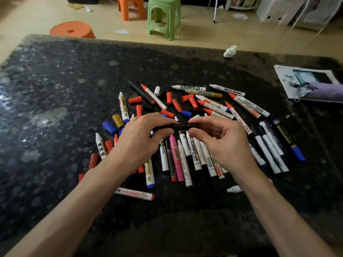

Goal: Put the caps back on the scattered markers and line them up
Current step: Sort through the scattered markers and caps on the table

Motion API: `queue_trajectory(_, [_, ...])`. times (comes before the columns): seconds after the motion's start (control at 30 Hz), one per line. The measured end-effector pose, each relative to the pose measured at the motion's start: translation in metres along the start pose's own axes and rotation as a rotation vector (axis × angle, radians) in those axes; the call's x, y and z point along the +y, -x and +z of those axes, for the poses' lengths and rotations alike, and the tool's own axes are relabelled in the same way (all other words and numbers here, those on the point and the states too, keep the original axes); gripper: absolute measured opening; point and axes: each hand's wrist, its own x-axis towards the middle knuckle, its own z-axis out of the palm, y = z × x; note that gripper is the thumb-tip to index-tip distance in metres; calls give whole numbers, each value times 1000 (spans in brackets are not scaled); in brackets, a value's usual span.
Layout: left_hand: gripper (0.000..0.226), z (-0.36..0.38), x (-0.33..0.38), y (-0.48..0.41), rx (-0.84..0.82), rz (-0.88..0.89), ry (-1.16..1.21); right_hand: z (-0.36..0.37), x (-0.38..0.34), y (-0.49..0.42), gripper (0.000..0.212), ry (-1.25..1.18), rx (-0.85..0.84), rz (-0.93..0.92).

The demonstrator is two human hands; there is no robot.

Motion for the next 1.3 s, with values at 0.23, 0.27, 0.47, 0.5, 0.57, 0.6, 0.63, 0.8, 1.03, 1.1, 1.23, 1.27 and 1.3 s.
queue_trajectory(0.23, [23,-7,-1,-1,-59,-22,-90,1,2,-4,16,42,-89,36])
queue_trajectory(0.27, [21,-9,-4,0,-40,-35,-117,2,4,-6,16,32,-74,59])
queue_trajectory(0.47, [21,-17,-19,5,82,-215,-203,8,19,-28,17,361,50,31])
queue_trajectory(0.5, [21,-17,-19,5,75,-242,-204,12,22,-32,20,424,42,22])
queue_trajectory(0.57, [21,-17,-20,6,58,-278,-205,20,28,-41,27,553,33,-7])
queue_trajectory(0.6, [21,-18,-21,6,54,-292,-202,24,31,-44,31,616,27,-27])
queue_trajectory(0.63, [21,-18,-22,7,53,-305,-196,28,34,-47,33,664,22,-51])
queue_trajectory(0.8, [20,-23,-26,11,60,-317,-165,44,45,-56,32,876,-48,-137])
queue_trajectory(1.03, [19,-31,-25,14,63,-311,-147,50,39,-65,38,974,-152,-95])
queue_trajectory(1.1, [20,-33,-27,15,72,-320,-144,49,35,-64,34,927,-146,-82])
queue_trajectory(1.23, [20,-33,-27,15,67,-333,-142,43,30,-64,24,793,-114,-80])
queue_trajectory(1.27, [20,-32,-26,14,65,-334,-139,42,29,-64,24,769,-108,-78])
queue_trajectory(1.3, [20,-32,-25,13,64,-333,-137,42,28,-63,23,751,-99,-80])
